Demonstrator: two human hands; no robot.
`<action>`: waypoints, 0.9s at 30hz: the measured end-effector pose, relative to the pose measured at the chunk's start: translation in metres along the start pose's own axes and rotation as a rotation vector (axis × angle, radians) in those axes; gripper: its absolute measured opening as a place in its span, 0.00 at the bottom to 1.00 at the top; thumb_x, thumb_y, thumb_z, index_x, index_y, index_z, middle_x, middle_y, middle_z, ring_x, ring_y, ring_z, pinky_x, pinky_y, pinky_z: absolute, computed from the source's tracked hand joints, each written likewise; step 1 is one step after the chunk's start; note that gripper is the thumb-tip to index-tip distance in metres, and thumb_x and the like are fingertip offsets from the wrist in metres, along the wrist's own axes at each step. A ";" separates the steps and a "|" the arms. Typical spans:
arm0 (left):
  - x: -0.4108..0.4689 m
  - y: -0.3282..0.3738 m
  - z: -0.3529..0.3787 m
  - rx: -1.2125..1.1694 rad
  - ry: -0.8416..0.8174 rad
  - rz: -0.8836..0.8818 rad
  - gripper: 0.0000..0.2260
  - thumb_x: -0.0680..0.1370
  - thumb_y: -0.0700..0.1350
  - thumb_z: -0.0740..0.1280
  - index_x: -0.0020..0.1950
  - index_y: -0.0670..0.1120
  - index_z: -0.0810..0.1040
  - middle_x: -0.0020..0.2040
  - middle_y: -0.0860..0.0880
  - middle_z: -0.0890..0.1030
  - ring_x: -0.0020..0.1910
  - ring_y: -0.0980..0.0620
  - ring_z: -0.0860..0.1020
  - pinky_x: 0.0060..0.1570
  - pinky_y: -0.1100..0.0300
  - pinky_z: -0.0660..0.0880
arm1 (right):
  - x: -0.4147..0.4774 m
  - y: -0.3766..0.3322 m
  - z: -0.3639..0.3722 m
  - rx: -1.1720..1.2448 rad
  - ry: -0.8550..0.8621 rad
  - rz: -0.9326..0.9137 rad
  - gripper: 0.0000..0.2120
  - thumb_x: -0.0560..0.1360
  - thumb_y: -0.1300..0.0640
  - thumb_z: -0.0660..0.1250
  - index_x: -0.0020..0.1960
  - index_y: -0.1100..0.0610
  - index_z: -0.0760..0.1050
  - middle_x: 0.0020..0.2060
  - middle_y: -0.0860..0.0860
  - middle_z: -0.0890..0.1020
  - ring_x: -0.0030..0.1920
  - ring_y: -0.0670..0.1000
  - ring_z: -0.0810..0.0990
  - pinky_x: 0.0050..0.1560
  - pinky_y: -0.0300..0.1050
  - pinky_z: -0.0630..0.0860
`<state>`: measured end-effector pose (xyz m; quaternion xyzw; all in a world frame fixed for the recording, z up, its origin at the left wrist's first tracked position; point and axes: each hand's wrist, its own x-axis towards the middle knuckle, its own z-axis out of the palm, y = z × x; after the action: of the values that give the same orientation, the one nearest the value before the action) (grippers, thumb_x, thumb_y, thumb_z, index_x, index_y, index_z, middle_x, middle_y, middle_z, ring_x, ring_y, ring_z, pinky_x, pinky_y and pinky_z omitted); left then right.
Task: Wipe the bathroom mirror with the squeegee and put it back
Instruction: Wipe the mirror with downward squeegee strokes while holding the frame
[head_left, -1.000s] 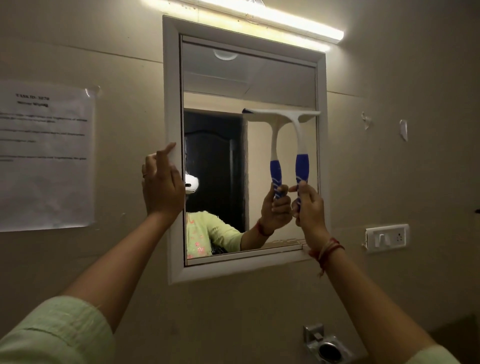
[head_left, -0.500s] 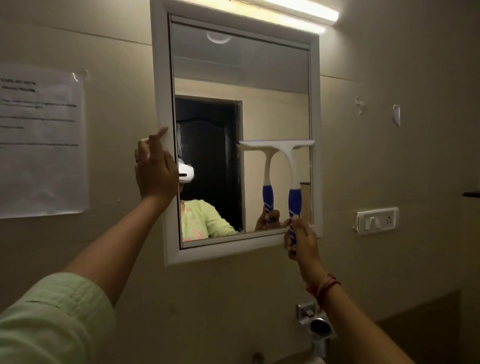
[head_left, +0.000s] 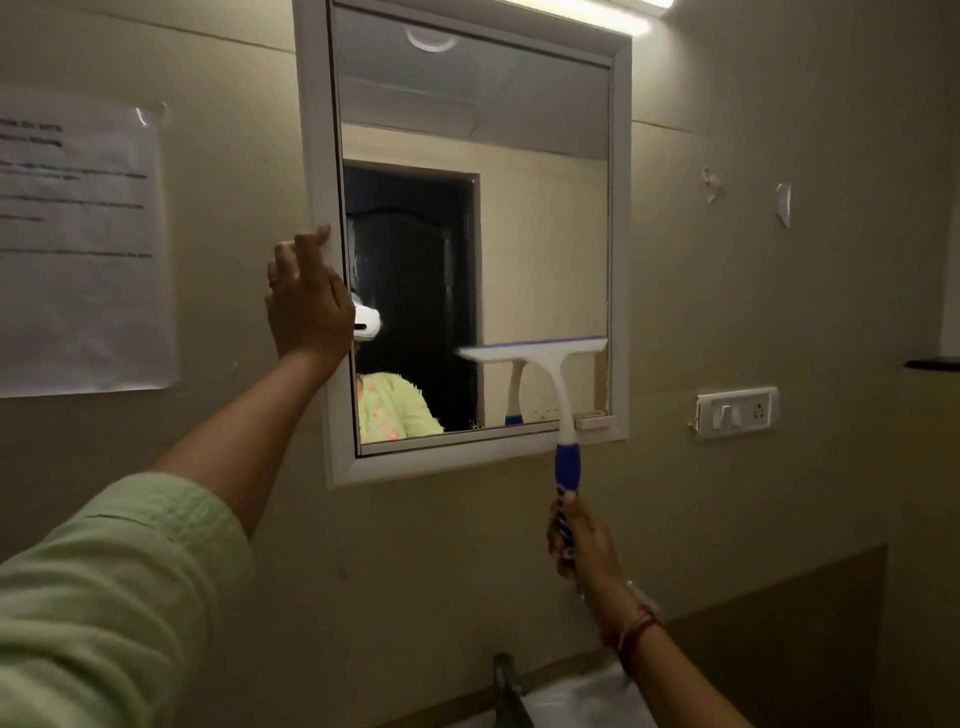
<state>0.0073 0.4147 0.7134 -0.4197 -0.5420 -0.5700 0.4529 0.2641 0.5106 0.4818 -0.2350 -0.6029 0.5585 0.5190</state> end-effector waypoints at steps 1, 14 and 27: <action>-0.001 0.001 0.000 -0.005 0.001 0.000 0.16 0.75 0.41 0.52 0.62 0.47 0.67 0.57 0.40 0.72 0.53 0.40 0.72 0.44 0.54 0.66 | -0.007 0.007 -0.001 0.007 0.005 0.029 0.18 0.70 0.40 0.57 0.41 0.54 0.73 0.28 0.48 0.73 0.24 0.43 0.70 0.23 0.34 0.66; -0.001 0.002 -0.009 0.005 -0.070 -0.015 0.15 0.76 0.42 0.51 0.63 0.47 0.65 0.59 0.40 0.72 0.55 0.40 0.72 0.50 0.46 0.70 | -0.035 0.024 0.002 0.068 -0.009 0.138 0.17 0.69 0.39 0.60 0.38 0.53 0.72 0.25 0.47 0.72 0.23 0.44 0.68 0.23 0.35 0.63; -0.011 -0.002 -0.026 0.109 -0.225 0.036 0.17 0.77 0.40 0.53 0.66 0.47 0.63 0.62 0.40 0.72 0.58 0.39 0.71 0.53 0.46 0.67 | -0.054 0.040 -0.010 0.117 0.045 0.195 0.14 0.77 0.48 0.58 0.37 0.55 0.71 0.25 0.48 0.71 0.21 0.43 0.68 0.21 0.34 0.64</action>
<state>0.0086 0.3893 0.7010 -0.4654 -0.6121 -0.4807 0.4215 0.2798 0.4787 0.4243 -0.2743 -0.5319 0.6351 0.4885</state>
